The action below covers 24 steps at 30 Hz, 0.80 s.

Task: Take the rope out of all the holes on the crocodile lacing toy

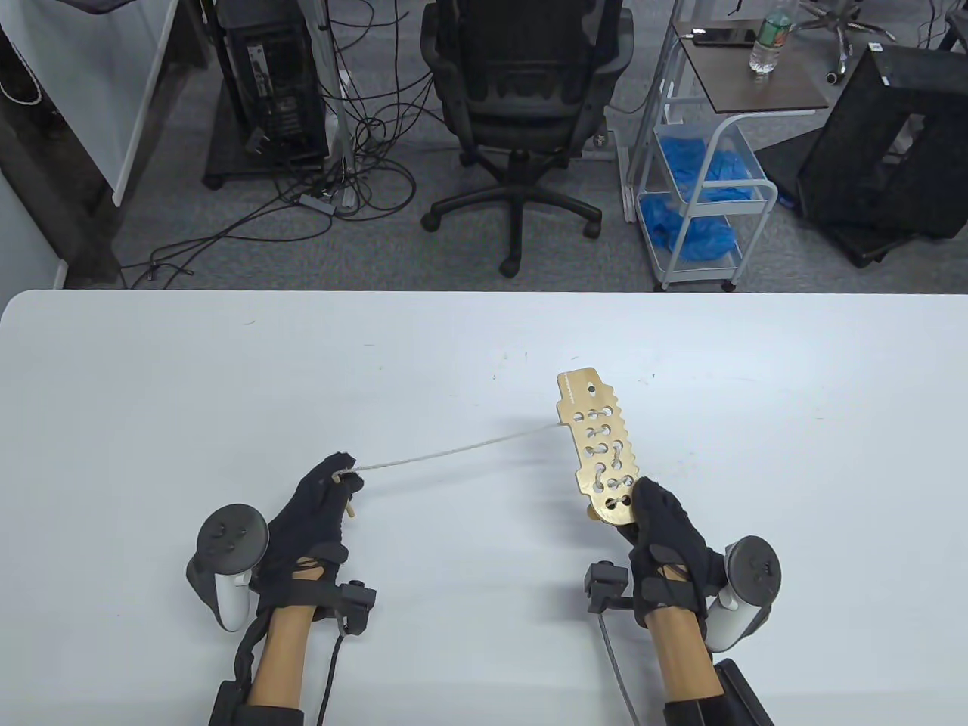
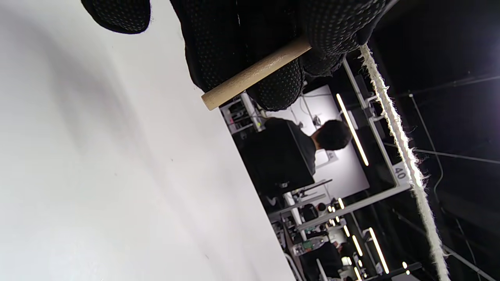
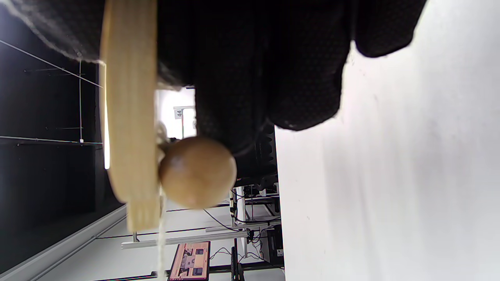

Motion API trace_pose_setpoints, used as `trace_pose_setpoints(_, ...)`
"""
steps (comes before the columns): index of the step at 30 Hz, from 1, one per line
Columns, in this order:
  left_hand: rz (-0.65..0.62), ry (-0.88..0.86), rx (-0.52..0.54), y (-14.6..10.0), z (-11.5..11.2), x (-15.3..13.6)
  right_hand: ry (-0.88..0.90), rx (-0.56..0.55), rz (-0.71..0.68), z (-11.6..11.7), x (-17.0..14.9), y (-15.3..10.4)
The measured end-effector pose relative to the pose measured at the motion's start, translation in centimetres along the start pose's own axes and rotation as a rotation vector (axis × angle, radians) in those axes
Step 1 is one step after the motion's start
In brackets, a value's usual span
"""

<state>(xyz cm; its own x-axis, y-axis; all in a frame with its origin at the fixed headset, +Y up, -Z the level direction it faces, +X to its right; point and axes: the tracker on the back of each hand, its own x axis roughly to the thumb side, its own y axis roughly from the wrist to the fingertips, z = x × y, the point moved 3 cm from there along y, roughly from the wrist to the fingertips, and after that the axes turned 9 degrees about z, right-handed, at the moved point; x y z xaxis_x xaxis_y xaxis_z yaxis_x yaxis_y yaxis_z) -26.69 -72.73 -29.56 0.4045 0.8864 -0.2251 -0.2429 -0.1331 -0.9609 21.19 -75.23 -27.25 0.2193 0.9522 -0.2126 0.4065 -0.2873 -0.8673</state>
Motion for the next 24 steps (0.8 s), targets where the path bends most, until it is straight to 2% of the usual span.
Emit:
trace_pose_setpoints(9, 0.008, -0.009, -0.011, 0.1, -0.1, -0.1, -0.006, 0.003, -0.003, 0.1, 0.0, -0.1)
trace_pose_setpoints(15, -0.018, -0.013, -0.054, 0.1, -0.9, 0.3, -0.023, 0.01, -0.005, 0.3, -0.2, 0.0)
trace_pose_setpoints(24, -0.059, 0.012, -0.055, -0.2, -1.1, 1.0, -0.087, 0.072, -0.033, 2.0, -0.2, -0.8)
